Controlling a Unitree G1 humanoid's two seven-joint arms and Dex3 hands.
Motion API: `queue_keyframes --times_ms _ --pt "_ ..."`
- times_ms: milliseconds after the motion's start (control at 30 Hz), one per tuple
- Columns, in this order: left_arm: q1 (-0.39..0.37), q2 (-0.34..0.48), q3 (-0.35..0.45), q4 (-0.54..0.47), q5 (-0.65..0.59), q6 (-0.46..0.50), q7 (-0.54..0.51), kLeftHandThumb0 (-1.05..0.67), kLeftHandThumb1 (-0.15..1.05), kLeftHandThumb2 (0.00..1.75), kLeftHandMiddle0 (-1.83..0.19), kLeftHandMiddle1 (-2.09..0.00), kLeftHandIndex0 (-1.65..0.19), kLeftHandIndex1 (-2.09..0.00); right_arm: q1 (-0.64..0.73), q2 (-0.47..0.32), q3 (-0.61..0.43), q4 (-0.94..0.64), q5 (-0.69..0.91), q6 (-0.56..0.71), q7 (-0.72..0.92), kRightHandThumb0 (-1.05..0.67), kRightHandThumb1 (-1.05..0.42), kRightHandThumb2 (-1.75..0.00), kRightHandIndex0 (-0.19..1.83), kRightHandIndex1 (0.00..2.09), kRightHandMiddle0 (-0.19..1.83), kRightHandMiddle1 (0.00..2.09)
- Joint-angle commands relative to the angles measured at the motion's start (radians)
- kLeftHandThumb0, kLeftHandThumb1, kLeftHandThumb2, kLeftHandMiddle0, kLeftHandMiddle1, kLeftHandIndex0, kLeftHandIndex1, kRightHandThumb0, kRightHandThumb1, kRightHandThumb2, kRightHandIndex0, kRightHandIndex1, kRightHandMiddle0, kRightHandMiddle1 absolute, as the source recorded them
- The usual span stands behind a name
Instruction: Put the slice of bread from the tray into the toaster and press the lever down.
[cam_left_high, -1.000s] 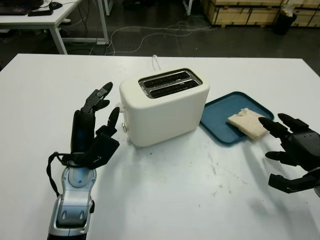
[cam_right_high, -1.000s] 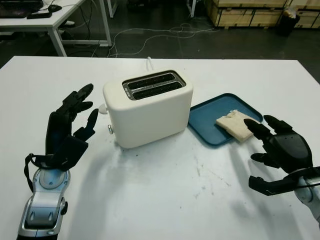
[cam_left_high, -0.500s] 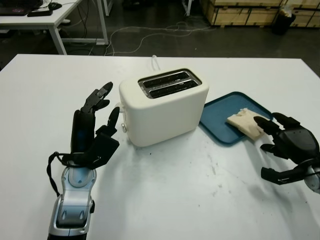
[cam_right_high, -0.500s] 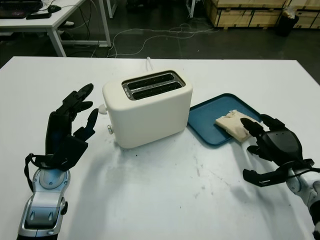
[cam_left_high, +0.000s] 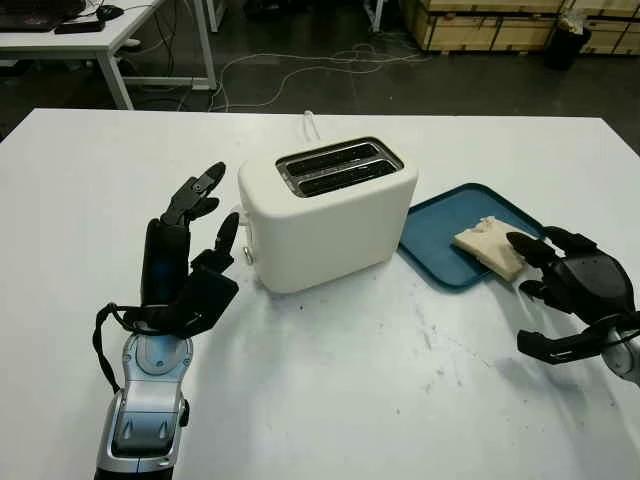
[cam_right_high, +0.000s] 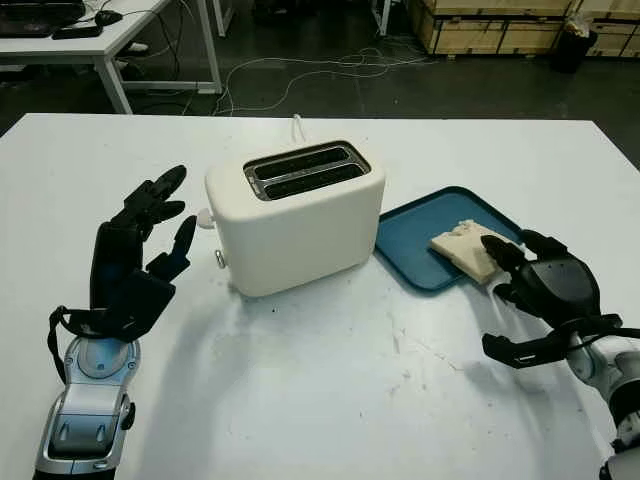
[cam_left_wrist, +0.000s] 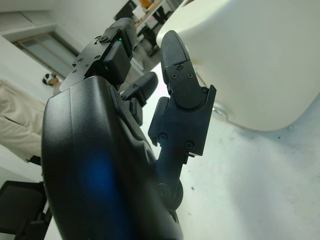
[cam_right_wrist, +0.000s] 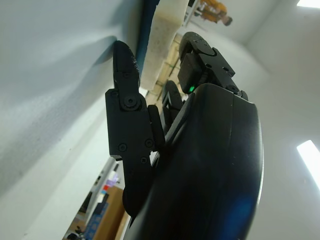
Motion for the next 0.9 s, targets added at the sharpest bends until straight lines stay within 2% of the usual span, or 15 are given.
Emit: queue_keyframes --times_ms 0,567,667,700,867 --pt "-0.003 0.001 -0.003 -0.004 0.008 -0.013 0.008 -0.47 0.92 0.55 -0.17 -0.92 -0.44 -0.09 0.001 0.027 0.035 0.022 -0.016 0.017 0.026 -0.35 -0.87 0.00 0.35 0.00 0.35 0.00" --pt "0.002 0.004 -0.004 -0.009 0.013 -0.007 0.014 -0.47 0.92 0.55 -0.19 -0.90 -0.45 -0.09 -0.060 0.060 0.156 0.076 -0.038 0.036 -0.024 -0.35 -0.88 -0.01 0.39 0.02 0.40 0.02" --pt "0.001 0.002 -0.005 -0.008 0.015 -0.007 0.017 -0.47 0.92 0.54 -0.20 -0.90 -0.46 -0.09 -0.061 0.057 0.175 0.082 -0.037 0.034 -0.054 -0.33 -0.92 -0.02 0.50 0.05 0.48 0.04" --pt "0.001 0.002 -0.006 -0.008 0.017 -0.006 0.019 -0.47 0.92 0.54 -0.19 -0.89 -0.46 -0.09 -0.061 0.055 0.184 0.083 -0.041 0.028 -0.082 -0.31 -0.91 -0.01 0.63 0.06 0.59 0.05" --pt "0.000 -0.008 -0.004 -0.011 0.001 -0.001 0.015 -0.47 0.92 0.53 -0.19 -0.88 -0.45 -0.08 -0.067 0.050 0.206 0.092 -0.042 0.014 -0.139 -0.30 -0.91 0.00 0.94 0.11 0.86 0.08"
